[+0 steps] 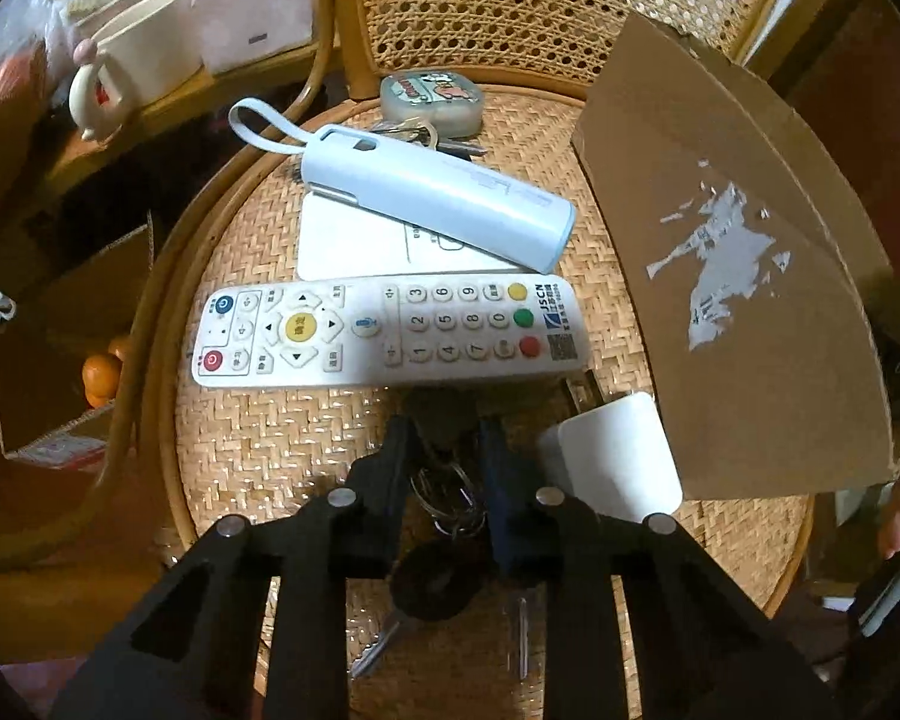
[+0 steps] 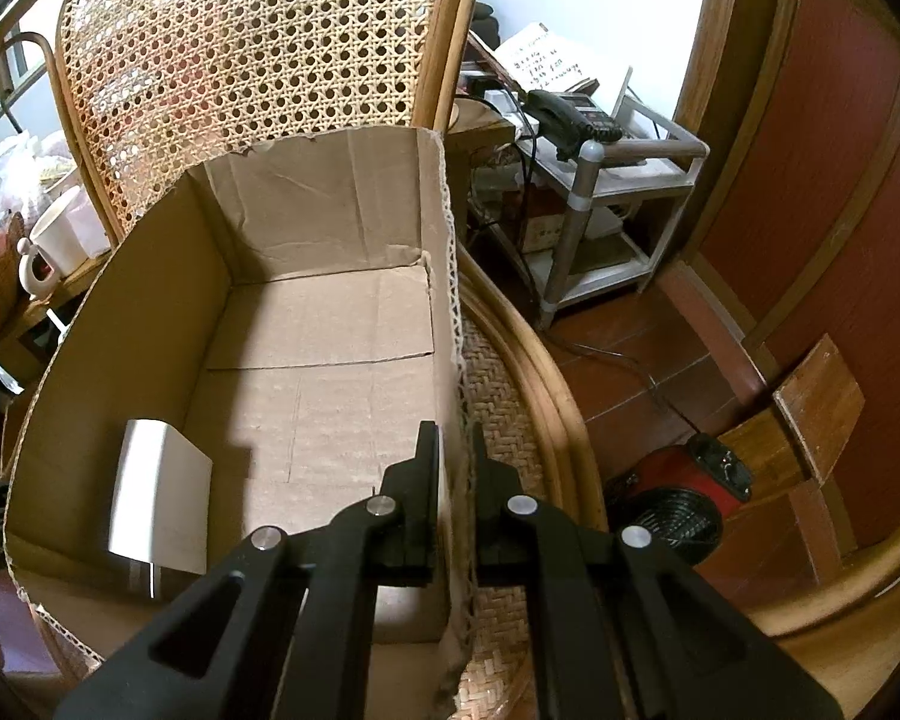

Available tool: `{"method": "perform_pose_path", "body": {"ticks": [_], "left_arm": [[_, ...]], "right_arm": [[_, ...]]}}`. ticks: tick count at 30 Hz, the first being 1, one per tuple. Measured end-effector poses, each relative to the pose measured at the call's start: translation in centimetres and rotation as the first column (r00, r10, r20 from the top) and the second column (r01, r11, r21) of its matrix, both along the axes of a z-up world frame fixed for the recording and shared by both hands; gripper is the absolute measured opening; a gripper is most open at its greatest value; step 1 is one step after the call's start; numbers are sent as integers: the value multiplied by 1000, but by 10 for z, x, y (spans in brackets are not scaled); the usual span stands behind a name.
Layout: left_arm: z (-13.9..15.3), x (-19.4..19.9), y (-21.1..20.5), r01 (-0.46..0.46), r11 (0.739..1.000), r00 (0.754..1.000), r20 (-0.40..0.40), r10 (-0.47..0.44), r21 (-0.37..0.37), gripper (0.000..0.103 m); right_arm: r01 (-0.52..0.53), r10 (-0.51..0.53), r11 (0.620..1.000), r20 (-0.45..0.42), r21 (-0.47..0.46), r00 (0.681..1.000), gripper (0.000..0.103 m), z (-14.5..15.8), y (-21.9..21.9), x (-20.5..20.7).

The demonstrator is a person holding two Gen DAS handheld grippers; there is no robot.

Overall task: Organize rigid objects
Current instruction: 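Grasp the bunch of keys with the left tool and lift them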

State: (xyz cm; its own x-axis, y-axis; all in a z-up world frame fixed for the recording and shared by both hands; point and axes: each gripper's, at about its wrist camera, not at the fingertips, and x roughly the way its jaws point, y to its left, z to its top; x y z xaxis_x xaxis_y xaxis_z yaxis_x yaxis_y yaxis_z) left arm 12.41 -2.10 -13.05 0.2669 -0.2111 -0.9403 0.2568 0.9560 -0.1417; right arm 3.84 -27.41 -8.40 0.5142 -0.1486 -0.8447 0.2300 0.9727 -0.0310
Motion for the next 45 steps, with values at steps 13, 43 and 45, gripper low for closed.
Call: {"method": "perform_pose_path", "body": {"ticks": [13, 43, 45], "left_arm": [[1, 2, 3, -15, 1000, 1000, 0, 15, -12, 21], [51, -17, 14, -63, 991, 981, 177, 84, -121, 9], [46, -13, 14, -71, 990, 984, 155, 90, -123, 19]], "right_arm": [[-5, 5, 1000, -6, -24, 1000, 6, 0, 3, 0], [-11, 11, 1000, -6, -28, 1000, 6, 0, 3, 0], [-10, 10, 1000, -6, -27, 1000, 6, 0, 3, 0]]}}
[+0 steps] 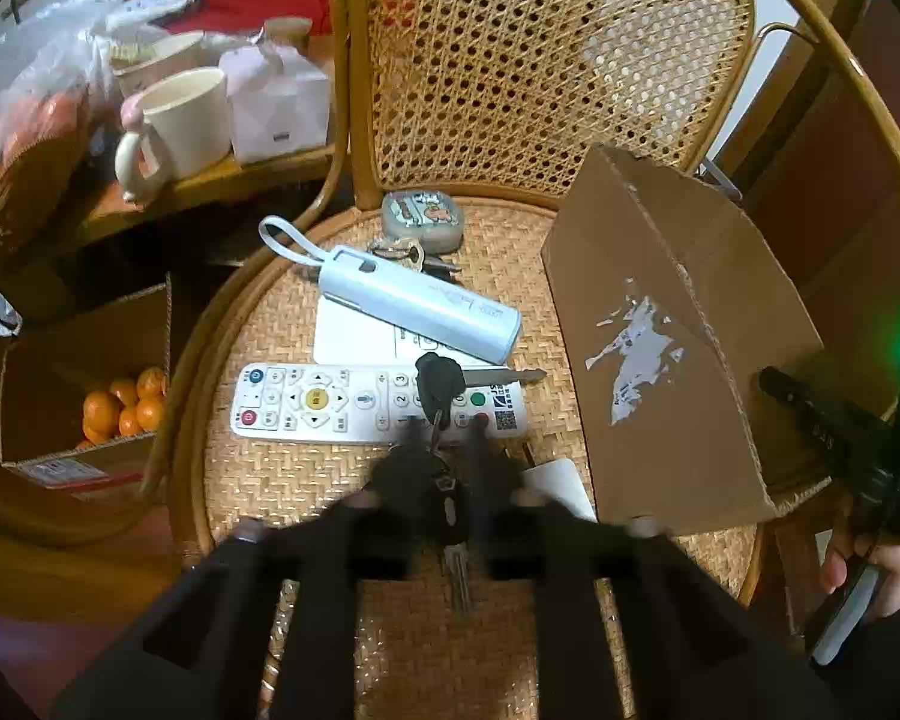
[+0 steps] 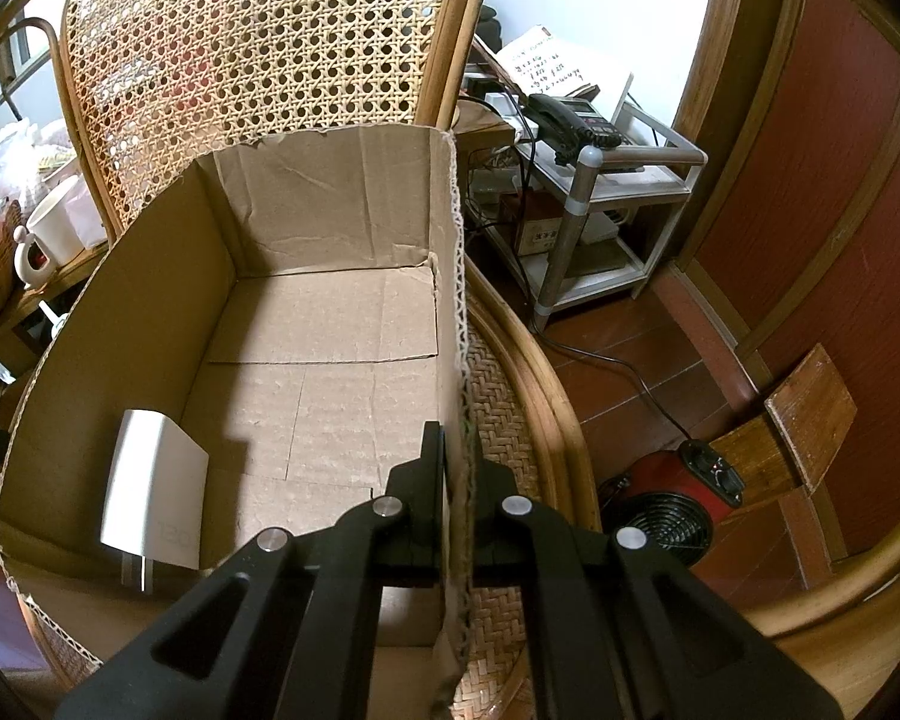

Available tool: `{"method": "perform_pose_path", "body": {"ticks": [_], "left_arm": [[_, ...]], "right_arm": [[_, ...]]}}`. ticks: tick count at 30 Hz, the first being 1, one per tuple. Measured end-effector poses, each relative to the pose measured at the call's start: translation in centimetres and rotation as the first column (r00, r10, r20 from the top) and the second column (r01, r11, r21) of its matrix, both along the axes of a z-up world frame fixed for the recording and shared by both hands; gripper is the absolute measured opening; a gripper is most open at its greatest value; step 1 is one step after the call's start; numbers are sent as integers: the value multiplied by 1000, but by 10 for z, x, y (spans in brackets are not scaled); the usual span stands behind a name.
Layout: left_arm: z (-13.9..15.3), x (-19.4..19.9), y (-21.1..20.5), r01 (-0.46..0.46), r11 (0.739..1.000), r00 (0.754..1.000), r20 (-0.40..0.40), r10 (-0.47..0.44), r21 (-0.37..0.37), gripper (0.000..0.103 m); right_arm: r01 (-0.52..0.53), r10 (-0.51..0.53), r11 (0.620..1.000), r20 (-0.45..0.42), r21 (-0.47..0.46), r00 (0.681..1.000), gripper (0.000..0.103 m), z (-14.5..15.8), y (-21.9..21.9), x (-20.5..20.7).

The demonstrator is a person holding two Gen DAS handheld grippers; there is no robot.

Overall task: Organize rigid objects
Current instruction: 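Grasp the bunch of keys with the left tool and lift them, then carry the keys into the cardboard box and open the left tool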

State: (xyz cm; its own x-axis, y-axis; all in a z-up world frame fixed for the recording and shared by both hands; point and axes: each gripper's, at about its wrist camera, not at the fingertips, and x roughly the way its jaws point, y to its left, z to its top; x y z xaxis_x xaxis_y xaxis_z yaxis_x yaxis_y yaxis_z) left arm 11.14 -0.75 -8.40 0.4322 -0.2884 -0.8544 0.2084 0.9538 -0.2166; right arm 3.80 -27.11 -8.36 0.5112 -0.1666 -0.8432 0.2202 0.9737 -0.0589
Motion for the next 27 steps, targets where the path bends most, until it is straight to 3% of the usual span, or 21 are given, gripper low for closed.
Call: {"method": "perform_pose_path", "body": {"ticks": [6, 9, 10, 11, 16, 27], "left_arm": [[-17, 7, -5, 4, 999, 997, -75, -1, 34, 21], [-20, 8, -9, 26, 999, 998, -50, -24, 32, 16], [-21, 8, -13, 42, 998, 998, -41, -40, 41, 5], [-21, 9, -14, 54, 997, 998, -40, -52, 48, 2], [-17, 3, -24, 91, 992, 996, -1, -91, 91, 1], [10, -12, -20, 78, 996, 991, 109, -83, 50, 1]], "right_arm": [[-1, 1, 1000, -1, -1, 1000, 6, 0, 1, 0], [-1, 1, 1000, 0, -1, 1000, 6, 0, 1, 0], [-1, 1, 1000, -1, -1, 1000, 6, 0, 1, 0], [-1, 1, 1000, -1, -1, 1000, 6, 0, 1, 0], [-1, 1, 1000, -1, -1, 1000, 6, 0, 1, 0], [-1, 1, 1000, -1, -1, 1000, 6, 0, 1, 0]]}}
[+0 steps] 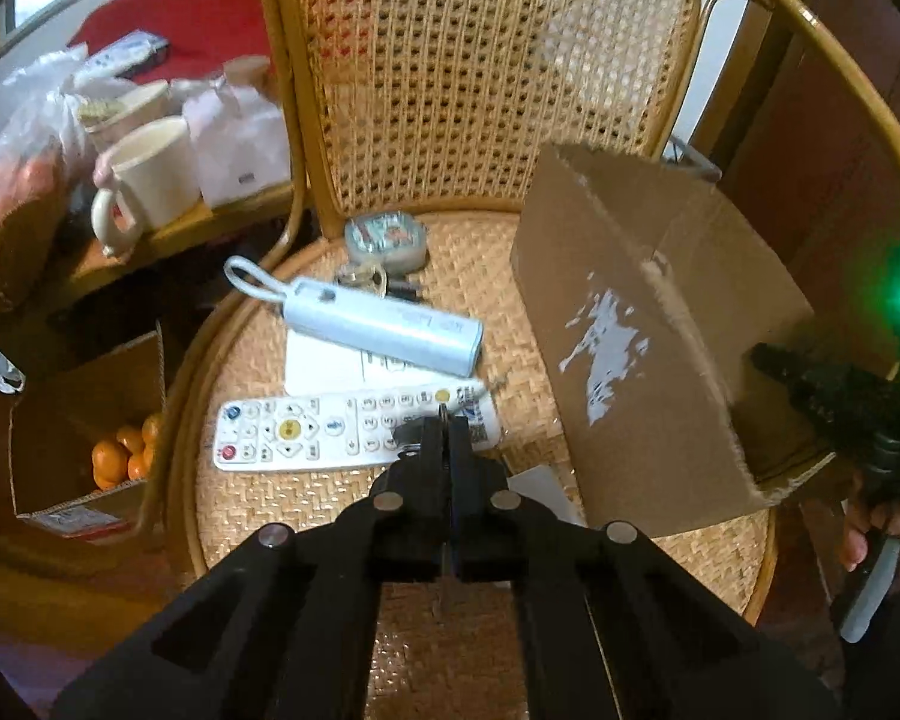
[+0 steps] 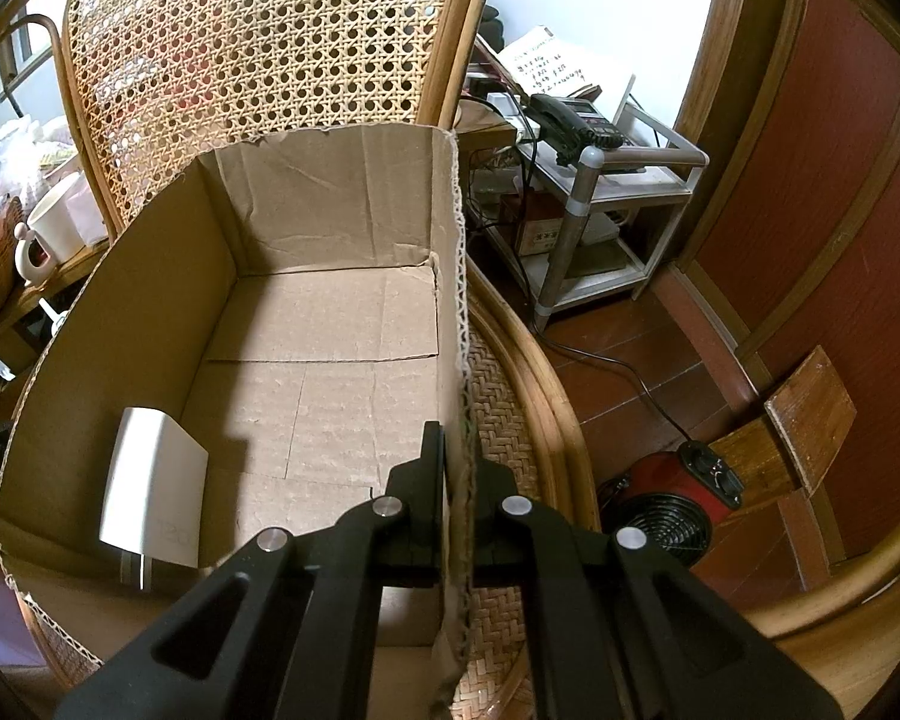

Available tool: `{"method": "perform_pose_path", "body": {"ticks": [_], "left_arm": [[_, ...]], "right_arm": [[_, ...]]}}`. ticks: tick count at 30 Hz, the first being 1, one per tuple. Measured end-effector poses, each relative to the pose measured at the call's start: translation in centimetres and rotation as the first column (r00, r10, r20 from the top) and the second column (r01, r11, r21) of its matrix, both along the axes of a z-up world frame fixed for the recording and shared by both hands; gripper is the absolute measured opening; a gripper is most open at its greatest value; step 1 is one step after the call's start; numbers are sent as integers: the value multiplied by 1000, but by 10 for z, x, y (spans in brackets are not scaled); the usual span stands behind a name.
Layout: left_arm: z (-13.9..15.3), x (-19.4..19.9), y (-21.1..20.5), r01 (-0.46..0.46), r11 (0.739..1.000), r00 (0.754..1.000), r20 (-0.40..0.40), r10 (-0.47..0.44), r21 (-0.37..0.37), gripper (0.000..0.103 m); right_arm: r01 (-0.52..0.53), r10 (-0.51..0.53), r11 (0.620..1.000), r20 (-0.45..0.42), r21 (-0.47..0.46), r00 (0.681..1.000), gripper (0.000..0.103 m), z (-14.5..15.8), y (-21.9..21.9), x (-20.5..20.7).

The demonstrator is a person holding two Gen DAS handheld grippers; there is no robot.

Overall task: Organize rigid objects
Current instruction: 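Carry the keys into the cardboard box and open the left tool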

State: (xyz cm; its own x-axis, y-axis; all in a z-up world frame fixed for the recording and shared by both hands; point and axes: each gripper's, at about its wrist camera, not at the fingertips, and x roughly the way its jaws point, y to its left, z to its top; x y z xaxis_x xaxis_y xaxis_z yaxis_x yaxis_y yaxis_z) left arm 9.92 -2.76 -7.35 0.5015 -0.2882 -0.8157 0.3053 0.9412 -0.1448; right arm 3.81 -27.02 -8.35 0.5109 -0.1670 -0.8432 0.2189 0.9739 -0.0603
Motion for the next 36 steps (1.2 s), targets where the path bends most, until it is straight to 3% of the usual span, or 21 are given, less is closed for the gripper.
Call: {"method": "perform_pose_path", "body": {"ticks": [11, 16, 19, 22, 28, 34, 36], "left_arm": [[45, -26, -5, -6, 998, 982, 186, 19, -70, 1], [80, -36, -12, 4, 991, 949, 314, 38, -131, 1], [100, -42, -18, 29, 979, 928, 369, 48, -200, 1], [113, -49, -29, 68, 973, 912, 408, 29, -222, 1], [110, -60, -70, 189, 952, 914, 397, -81, -241, 1], [93, -60, -99, 218, 958, 926, 349, -142, -188, 1], [84, -59, -109, 216, 966, 932, 325, -161, -140, 1]], "right_arm": [[-2, 2, 1000, -1, -3, 1000, 6, 0, 2, 1], [-7, 7, 1000, -2, -5, 1000, 6, 0, 2, 0], [-7, 7, 1000, -2, -4, 1000, 6, 0, 2, 0], [-8, 8, 1000, -1, -5, 1000, 6, 0, 2, 0], [-8, 8, 1000, -1, -5, 1000, 6, 0, 2, 0], [2, -2, 1000, 2, 5, 1000, 6, 1, 0, 0], [2, -2, 1000, 2, 7, 1000, 6, 1, 0, 0]]}}
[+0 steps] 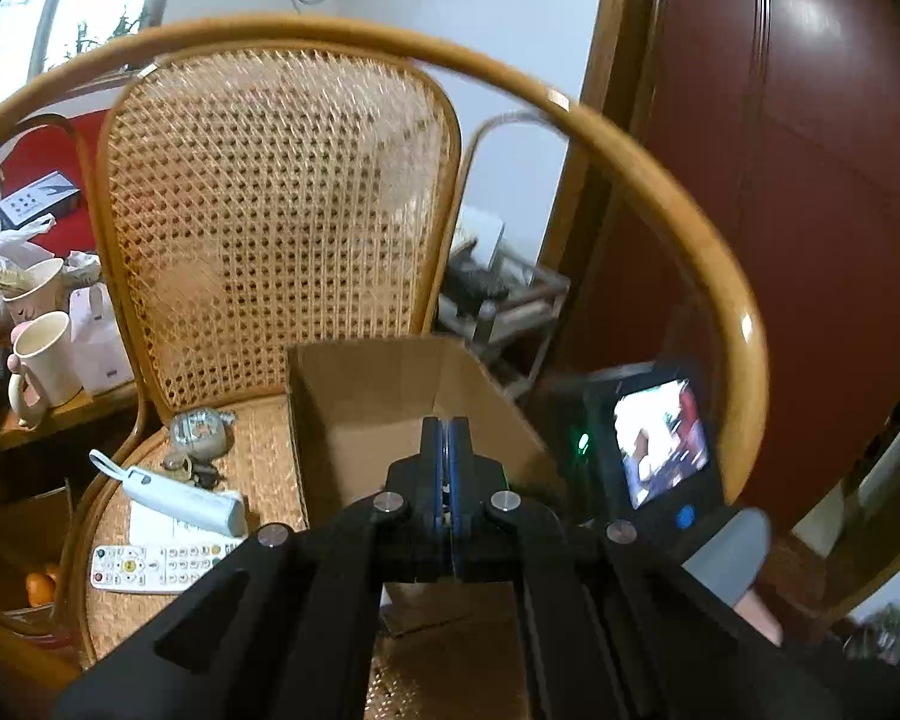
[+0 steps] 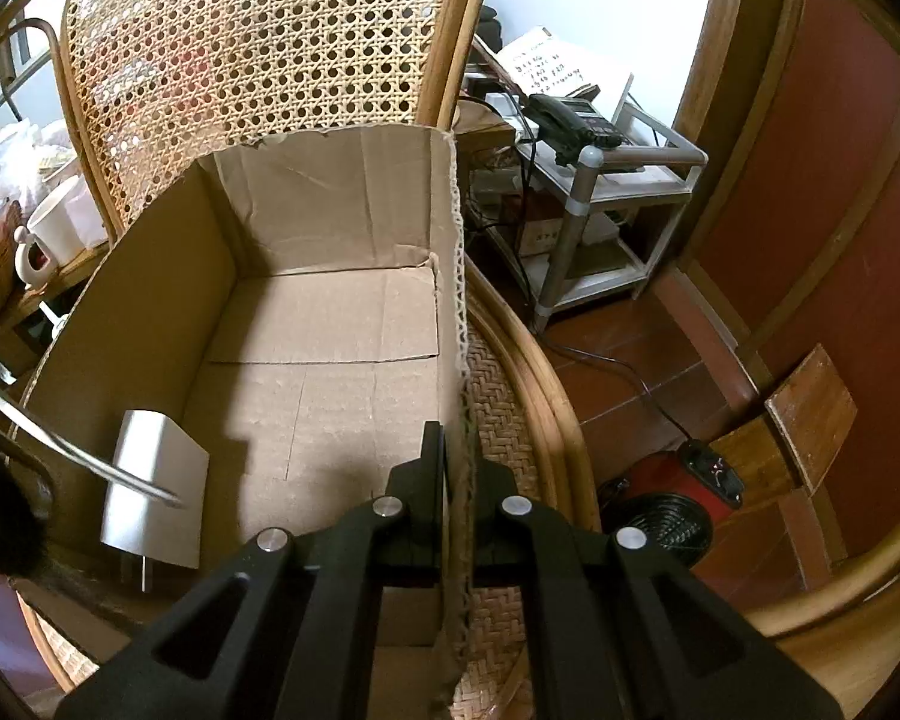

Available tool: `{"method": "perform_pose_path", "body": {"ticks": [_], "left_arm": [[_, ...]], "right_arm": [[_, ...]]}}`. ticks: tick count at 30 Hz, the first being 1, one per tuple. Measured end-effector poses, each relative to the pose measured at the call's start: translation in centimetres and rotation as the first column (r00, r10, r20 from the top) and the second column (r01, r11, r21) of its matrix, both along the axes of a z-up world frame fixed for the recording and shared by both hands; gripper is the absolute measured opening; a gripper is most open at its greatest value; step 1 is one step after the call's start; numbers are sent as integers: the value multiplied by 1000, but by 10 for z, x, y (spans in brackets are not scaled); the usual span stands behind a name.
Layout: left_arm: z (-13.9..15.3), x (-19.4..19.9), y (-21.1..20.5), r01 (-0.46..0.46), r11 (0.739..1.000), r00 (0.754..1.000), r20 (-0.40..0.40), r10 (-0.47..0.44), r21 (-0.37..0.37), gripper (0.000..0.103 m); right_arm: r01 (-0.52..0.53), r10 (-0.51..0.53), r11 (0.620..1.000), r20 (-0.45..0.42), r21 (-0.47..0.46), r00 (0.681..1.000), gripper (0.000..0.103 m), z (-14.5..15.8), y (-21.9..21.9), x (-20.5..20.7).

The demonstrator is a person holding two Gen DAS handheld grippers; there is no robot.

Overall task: Organize rigid objects
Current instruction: 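Carry the keys into the cardboard box and open the left tool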

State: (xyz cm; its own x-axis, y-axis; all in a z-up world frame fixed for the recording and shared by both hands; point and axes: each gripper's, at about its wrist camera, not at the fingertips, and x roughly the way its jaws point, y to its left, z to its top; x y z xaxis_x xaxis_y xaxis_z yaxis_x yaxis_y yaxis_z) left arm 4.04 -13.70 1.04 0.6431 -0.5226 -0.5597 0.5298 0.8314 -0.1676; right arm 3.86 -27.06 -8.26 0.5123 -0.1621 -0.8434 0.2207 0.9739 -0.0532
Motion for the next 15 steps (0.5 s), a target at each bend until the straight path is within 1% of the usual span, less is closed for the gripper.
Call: {"method": "perform_pose_path", "body": {"ticks": [1, 2, 4, 6, 8, 9, 11, 12, 13, 15], "left_arm": [[-5, 2, -4, -7, 999, 1000, -12, 7, 32, 1], [-10, 3, -7, -12, 999, 1000, -21, 13, 49, 1], [-14, 7, -8, -20, 998, 999, -42, 22, 62, 3], [-17, 10, -4, -27, 998, 998, -53, 30, 57, 4], [-18, 12, -1, -40, 997, 997, -68, 44, 60, 17], [-19, 13, 0, -43, 997, 995, -82, 48, 67, 18], [-23, 17, 2, -48, 995, 992, -115, 58, 89, 27], [-26, 19, 4, -53, 993, 989, -131, 67, 106, 29], [-27, 21, 5, -60, 991, 988, -137, 76, 118, 34], [-28, 23, 9, -82, 986, 985, -136, 102, 145, 51]], "right_arm": [[-1, 1, 1000, 0, -1, 1000, 6, 0, 0, 0], [-2, 2, 1000, 0, -1, 1000, 6, 0, 0, 0], [-2, 2, 1000, -1, 0, 1000, 6, -1, 0, 0], [-3, 3, 1000, 1, -2, 1000, 6, 0, 0, 0], [-2, 2, 1000, 1, 0, 1000, 6, 0, -1, -1], [-2, 2, 1000, 1, 1, 1000, 6, -1, -1, 0], [-2, 2, 1000, 2, 1, 1000, 6, -1, -1, -1], [-2, 2, 1000, 2, 2, 1000, 6, -1, -1, -1], [-3, 3, 1000, 1, 4, 1000, 6, -1, -2, -1], [-3, 3, 1000, 1, 4, 1000, 6, -2, -2, -1]]}}
